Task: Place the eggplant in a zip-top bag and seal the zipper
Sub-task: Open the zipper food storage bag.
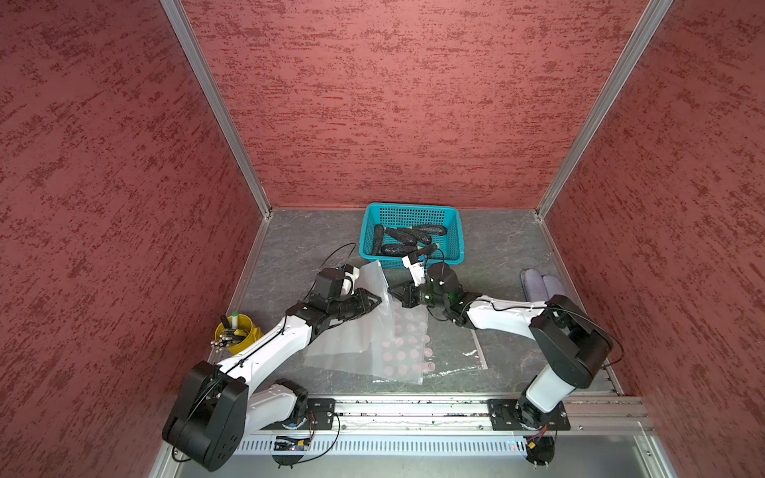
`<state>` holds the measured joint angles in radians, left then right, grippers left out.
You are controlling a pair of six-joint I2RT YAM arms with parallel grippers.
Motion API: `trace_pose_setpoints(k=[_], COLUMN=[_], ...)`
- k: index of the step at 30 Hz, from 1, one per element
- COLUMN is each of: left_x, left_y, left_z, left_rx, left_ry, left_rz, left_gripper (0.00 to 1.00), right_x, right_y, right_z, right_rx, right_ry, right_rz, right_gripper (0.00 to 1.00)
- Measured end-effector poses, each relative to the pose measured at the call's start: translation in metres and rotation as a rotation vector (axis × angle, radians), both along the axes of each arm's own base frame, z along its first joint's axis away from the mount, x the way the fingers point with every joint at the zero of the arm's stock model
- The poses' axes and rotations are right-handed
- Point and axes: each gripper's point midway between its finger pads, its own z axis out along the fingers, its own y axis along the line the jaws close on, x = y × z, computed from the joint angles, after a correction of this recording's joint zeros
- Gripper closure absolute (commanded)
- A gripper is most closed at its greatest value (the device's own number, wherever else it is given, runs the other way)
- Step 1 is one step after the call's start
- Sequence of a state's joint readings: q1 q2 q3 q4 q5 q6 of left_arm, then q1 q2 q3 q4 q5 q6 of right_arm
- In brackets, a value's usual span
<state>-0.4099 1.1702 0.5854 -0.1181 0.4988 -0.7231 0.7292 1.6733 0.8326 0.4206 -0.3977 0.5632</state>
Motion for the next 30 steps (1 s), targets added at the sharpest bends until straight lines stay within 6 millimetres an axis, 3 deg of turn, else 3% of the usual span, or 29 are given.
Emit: trace_pose_setpoints(k=[4,8,12,19,30], left_x=[0.001,0.004,0.007,0.008,0.007], left_y=[0.003,0.002,0.001,-0.001,-0.005], left_z=[0.001,0.006,0.009,-0.006,-0.005], left_rx=[0.015,0.015,0.013,0.025,-0.007], left_ry=[0.006,-0.002,-0.007,0.037,0.018], left_rz=[0.005,0.001,-0.001,-0.009,-0.041], left_gripper=[0.34,0.26,0.25,0.26,0.31], right_x=[-0.001,-0.002,-0.004,-0.009,-0.013], right_y=[0.003,0.006,0.011,0.015,0.014], right_z=[0.0,0.002,0.005,0.009,0.011], right_rx=[-0.028,-0.048,-0.051,-0.035,0.018], right_ry=[-0.014,-0.028,-0.04,-0.033,0.01], right_rz=[0.0,0.005,0.015,0.033,0.038], right_gripper=[1.0,1.0,1.0,1.0,1.0])
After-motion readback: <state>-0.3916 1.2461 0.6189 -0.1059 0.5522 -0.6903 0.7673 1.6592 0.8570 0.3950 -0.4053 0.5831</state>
